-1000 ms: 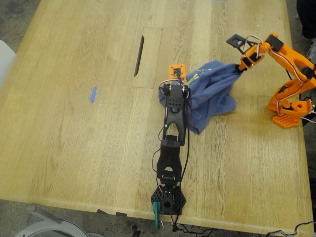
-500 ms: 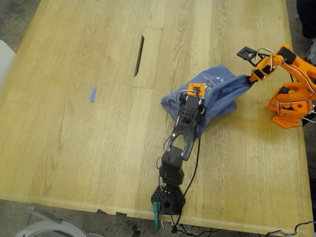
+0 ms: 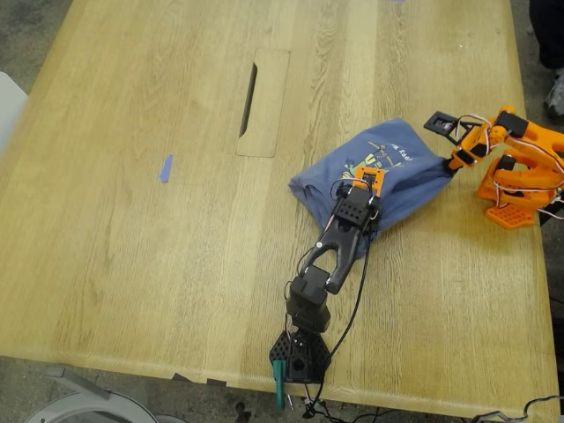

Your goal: Fold a T-shirt

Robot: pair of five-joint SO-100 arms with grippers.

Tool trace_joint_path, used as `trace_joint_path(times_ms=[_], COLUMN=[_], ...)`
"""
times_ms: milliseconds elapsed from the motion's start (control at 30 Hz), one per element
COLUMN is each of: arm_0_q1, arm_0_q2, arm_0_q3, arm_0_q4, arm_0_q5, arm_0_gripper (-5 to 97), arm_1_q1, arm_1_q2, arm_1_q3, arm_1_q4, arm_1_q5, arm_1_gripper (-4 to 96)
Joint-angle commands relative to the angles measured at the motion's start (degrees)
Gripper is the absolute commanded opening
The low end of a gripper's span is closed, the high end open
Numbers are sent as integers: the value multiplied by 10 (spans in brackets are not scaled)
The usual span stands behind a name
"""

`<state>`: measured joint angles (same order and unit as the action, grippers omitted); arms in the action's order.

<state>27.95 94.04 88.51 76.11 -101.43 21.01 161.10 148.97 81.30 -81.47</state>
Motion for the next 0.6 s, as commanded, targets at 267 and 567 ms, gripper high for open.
trace_joint_path(times_ms=[267,567], arm_0_q1=[-18,3], arm_0_q2=[6,7], arm_0_q3=[-3,8], arm_0_q4=[-53,-82], arm_0_q5=[3,5], arm_0_gripper=[499,536], arm_1_q1=[21,11], arm_1_q2=[72,142], arm_1_q3=[40,32], arm_1_q4=[-18,46], arm_1_q5=[15,18], arm_1_gripper=[242,312])
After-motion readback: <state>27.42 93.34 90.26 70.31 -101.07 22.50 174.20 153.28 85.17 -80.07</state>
